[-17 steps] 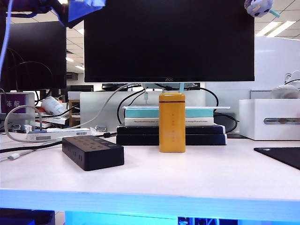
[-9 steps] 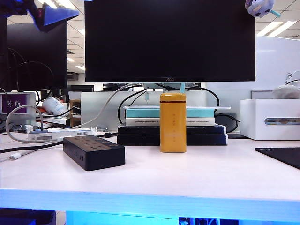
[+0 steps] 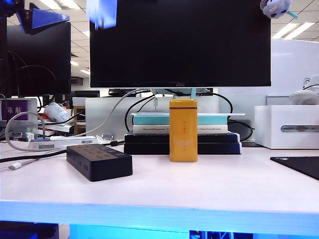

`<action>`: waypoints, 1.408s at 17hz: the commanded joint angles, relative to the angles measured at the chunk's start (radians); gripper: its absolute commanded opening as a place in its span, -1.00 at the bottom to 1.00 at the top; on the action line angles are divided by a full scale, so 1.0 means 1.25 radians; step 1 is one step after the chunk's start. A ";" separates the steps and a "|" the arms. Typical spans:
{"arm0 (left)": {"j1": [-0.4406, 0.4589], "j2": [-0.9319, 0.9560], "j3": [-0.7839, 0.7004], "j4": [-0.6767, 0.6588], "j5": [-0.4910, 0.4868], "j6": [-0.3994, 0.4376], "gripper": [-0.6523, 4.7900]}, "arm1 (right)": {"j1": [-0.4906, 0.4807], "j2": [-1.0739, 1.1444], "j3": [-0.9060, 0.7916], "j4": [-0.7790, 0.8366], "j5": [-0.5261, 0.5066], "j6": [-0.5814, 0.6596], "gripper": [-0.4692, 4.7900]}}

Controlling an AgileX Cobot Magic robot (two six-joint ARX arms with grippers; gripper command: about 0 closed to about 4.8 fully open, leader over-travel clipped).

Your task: Plug the white charger into the left socket.

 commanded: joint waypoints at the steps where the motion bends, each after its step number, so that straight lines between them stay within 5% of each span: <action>1: 0.003 -0.009 0.003 0.010 -0.031 -0.002 1.00 | 0.036 0.042 0.005 0.038 0.122 -0.003 0.09; 17: 0.006 -0.011 0.003 0.010 -0.033 -0.006 1.00 | 0.081 0.248 -0.055 0.172 0.362 0.059 0.09; 24: 0.006 -0.011 0.003 0.010 -0.028 -0.009 1.00 | 0.081 0.249 -0.193 0.379 0.366 0.070 0.09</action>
